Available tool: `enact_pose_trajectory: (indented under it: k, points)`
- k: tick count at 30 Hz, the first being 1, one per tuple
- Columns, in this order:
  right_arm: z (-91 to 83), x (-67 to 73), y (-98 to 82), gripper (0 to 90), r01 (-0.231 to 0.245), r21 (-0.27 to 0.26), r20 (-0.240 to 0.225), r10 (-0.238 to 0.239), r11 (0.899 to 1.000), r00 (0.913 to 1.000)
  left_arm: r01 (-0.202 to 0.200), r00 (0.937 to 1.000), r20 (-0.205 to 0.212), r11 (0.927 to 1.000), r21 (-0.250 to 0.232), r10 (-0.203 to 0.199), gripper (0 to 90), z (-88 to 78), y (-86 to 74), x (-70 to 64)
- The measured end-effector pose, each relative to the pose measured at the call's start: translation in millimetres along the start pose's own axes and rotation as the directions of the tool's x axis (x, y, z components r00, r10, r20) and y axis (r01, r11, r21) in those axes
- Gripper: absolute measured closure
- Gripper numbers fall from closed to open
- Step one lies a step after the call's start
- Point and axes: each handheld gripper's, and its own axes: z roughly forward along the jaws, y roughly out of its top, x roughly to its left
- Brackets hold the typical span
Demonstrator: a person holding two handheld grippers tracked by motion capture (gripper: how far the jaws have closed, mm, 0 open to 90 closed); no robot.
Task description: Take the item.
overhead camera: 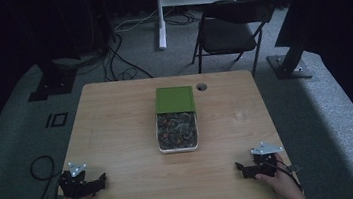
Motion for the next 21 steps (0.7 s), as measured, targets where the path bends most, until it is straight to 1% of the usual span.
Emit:
enact_pose_trajectory:
  k: [5, 14, 16, 19, 21]
  points:
    - [0.1, -0.1, 0.1, 12.4, -0.001, -0.001, 0.001, 0.001, 1.0, 1.0, 0.0, 1.0, 0.0, 1.0, 0.0, 0.0, 0.2, 0.2, 0.1, 0.2]
    - [-0.6, 0.8, -0.3, 13.2, -0.025, -0.004, 0.028, 0.025, 1.0, 0.9993, 0.0, 1.0, 0.0, 1.0, -0.001, 0.0, 0.2, 0.2, 0.1, 0.2]
    - [-1.1, 1.2, -0.5, 13.3, -0.026, -0.004, 0.025, 0.026, 1.0, 0.9993, 0.0, 1.0, 0.0, 1.0, -0.001, 0.0, 0.2, 0.2, 0.1, 0.2]
    - [-2.7, 0.8, -0.3, 13.3, -0.04, -0.011, 0.029, 0.04, 0.999, 0.9988, 0.0, 1.0, 0.0, 1.0, -0.001, 0.0, 0.2, 0.2, 0.1, 0.2]
    - [-4.9, 1.3, 1.4, 13.3, -0.034, -0.02, 0.035, 0.035, 0.999, 0.9988, 0.0, 1.0, 0.0, 1.0, -0.001, 0.0, 0.2, 0.2, 0.1, 0.2]
